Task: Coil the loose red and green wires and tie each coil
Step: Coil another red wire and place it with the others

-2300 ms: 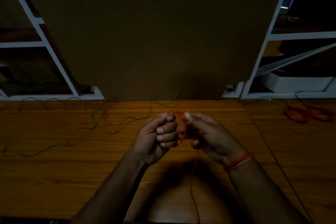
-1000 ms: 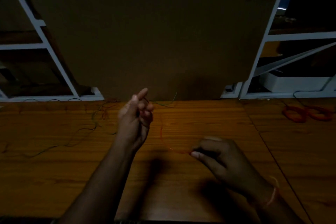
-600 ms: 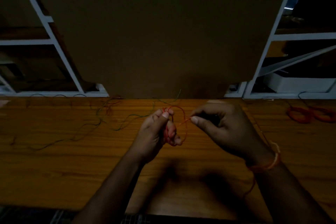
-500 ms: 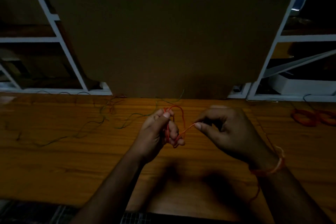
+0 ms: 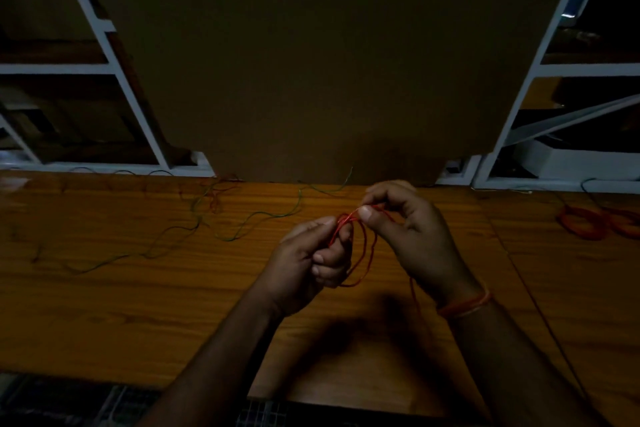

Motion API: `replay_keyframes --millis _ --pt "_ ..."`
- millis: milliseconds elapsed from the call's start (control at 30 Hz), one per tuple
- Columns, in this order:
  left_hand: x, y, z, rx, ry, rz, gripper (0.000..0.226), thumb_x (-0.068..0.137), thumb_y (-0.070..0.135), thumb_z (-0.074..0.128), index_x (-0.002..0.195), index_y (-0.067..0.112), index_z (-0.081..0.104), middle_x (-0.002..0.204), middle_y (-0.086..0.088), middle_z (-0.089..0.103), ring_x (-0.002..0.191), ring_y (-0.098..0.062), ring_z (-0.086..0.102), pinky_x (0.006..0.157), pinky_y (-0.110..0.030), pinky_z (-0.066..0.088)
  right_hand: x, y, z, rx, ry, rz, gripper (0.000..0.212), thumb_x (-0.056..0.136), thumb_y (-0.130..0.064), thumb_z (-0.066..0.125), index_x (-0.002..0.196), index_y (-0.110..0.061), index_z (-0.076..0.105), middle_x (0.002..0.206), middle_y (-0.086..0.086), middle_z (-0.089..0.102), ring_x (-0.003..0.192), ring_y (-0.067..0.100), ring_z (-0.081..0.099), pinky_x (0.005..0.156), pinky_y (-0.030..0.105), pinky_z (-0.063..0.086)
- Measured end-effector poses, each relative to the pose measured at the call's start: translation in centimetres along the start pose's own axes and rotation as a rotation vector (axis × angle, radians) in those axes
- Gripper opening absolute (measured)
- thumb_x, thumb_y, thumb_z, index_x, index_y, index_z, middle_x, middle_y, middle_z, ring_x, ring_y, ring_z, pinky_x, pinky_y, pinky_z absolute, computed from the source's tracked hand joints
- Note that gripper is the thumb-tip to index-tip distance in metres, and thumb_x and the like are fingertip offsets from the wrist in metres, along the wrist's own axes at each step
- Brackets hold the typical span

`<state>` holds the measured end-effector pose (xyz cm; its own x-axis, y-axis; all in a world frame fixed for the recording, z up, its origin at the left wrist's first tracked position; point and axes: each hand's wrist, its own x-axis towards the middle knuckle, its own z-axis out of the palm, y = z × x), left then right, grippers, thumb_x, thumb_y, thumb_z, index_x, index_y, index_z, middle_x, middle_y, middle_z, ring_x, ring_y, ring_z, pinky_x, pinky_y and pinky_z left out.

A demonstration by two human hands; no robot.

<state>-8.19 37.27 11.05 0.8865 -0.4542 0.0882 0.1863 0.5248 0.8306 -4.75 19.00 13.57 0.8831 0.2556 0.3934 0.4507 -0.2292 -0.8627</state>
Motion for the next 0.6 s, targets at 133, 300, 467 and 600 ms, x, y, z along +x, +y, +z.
replay_keyframes --millis 133,300,467,600 --pt "0.4 -0.4 0.3 -0.055 -0.05 -0.042 0.024 0.106 0.023 0.037 0.095 0.011 0.056 0.059 0.008 0.032 0.046 -0.003 0.025 0.045 -0.018 0.022 -0.2 0.2 1.0 0.345 -0.049 0.279 0.008 0.104 -0.019 0.054 0.098 -0.014 0.056 0.094 0.013 0.071 0.08 0.027 0.07 0.065 0.035 0.052" --pt "0.5 -1.0 0.8 -0.043 -0.06 -0.073 0.024 0.107 0.022 0.035 0.099 0.007 0.052 0.059 0.005 0.036 0.044 -0.004 0.035 0.046 -0.018 0.032 0.2 1.1 1.9 0.311 0.073 0.243 0.011 0.104 -0.021 0.054 0.096 -0.014 0.056 0.073 0.016 0.055 0.056 0.018 0.049 0.048 0.027 0.037" --pt "0.9 -1.5 1.4 -0.087 -0.061 -0.082 0.024 0.106 0.023 0.037 0.094 0.009 0.053 0.057 0.005 0.038 0.042 -0.005 0.038 0.045 -0.017 0.033 0.3 1.5 3.2 0.175 0.239 0.173 0.018 0.092 -0.045 0.051 0.092 -0.028 0.057 0.067 0.013 0.059 0.062 0.038 0.059 0.057 0.049 0.049" --pt "1.3 -1.6 1.1 -0.238 -0.05 -0.078 0.021 0.105 0.02 0.043 0.093 0.01 0.055 0.055 0.007 0.041 0.039 -0.002 0.039 0.043 -0.015 0.036 0.6 1.6 3.3 0.254 0.246 0.196 0.014 0.097 -0.039 0.054 0.092 -0.027 0.058 0.065 -0.002 0.054 0.06 0.02 0.054 0.057 0.038 0.043"
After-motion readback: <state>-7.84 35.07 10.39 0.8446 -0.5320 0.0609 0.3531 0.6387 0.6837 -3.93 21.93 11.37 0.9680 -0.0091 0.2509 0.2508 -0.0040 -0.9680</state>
